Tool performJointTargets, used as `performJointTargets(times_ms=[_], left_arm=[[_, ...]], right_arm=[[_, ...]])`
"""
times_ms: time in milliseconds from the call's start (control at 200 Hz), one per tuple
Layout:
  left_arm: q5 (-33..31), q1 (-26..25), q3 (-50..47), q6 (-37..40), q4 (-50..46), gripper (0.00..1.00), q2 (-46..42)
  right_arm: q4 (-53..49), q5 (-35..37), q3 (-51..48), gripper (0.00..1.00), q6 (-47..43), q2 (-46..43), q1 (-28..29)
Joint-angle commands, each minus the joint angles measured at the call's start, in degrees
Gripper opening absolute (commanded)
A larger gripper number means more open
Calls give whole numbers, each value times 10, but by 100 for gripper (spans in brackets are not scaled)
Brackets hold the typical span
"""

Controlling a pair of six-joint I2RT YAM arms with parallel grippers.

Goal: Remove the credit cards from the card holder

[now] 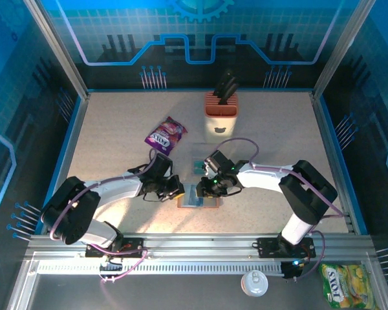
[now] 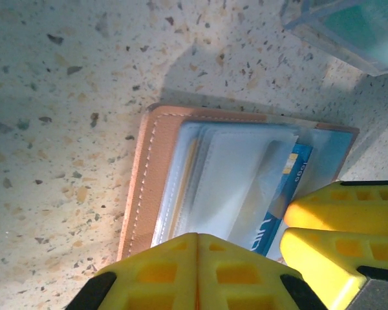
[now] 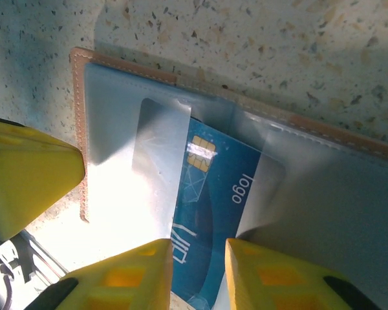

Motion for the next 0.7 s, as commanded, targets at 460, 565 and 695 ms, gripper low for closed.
performJointTargets(times_ms=[460, 565, 695], left_arm=[[8, -43, 45, 6, 6, 7, 45], [3, -43, 47, 12, 1, 7, 53], [8, -42, 46, 15, 2, 7, 71]], right_arm=[[22, 3, -33, 29, 15, -42, -9], [33, -3, -41, 29, 19, -37, -12], [44, -9, -48, 29, 23, -28, -13]])
